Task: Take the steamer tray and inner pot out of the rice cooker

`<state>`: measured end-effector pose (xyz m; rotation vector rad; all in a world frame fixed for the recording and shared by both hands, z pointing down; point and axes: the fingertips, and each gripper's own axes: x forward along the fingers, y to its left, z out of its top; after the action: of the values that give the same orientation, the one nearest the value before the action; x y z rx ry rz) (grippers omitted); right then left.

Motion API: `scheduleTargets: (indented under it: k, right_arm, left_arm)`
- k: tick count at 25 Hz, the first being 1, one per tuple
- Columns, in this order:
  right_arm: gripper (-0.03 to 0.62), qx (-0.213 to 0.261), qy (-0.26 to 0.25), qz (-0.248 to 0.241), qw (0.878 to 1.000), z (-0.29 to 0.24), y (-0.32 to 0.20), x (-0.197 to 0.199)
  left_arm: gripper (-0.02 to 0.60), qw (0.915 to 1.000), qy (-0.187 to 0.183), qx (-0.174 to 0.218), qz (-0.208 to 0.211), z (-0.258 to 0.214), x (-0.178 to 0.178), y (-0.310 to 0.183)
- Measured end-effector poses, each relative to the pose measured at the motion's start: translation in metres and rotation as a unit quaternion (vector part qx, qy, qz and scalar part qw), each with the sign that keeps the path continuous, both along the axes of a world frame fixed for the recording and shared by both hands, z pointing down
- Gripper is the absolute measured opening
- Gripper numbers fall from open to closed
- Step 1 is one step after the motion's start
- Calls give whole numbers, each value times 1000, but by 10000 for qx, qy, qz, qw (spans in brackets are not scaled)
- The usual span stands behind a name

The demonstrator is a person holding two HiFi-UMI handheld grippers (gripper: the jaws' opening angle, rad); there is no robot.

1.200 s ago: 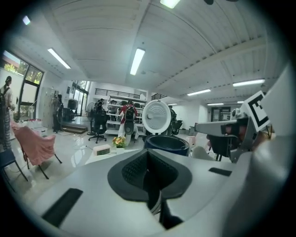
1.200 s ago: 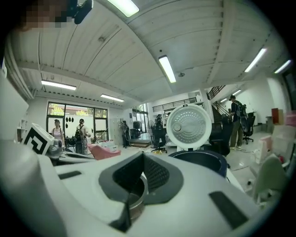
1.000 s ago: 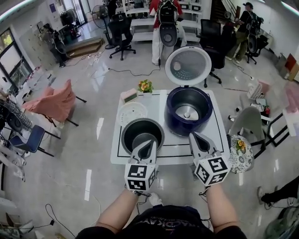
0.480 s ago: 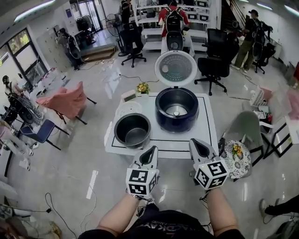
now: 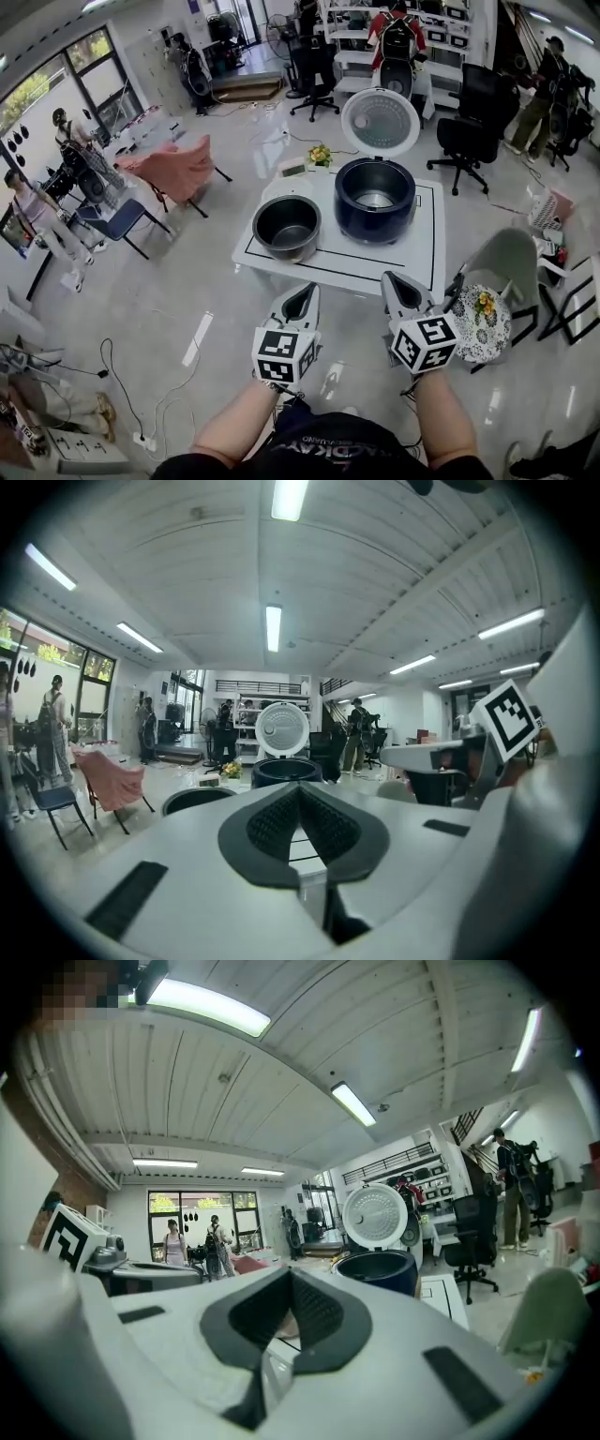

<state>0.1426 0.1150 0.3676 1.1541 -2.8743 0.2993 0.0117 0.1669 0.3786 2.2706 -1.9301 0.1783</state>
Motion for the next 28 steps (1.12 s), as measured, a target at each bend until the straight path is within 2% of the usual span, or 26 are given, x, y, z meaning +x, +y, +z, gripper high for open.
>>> scheduleTargets:
  k: [14,28]
  right_arm:
    - [2,-99,124,-120,9998,12,7,-10]
    - [2,-93,-19,-99,9999,9,12,2]
  left_arm:
    - [3,9997,198,31,-169,1,-10,4]
    - [3,9998,165,44,-117,-4,5,10]
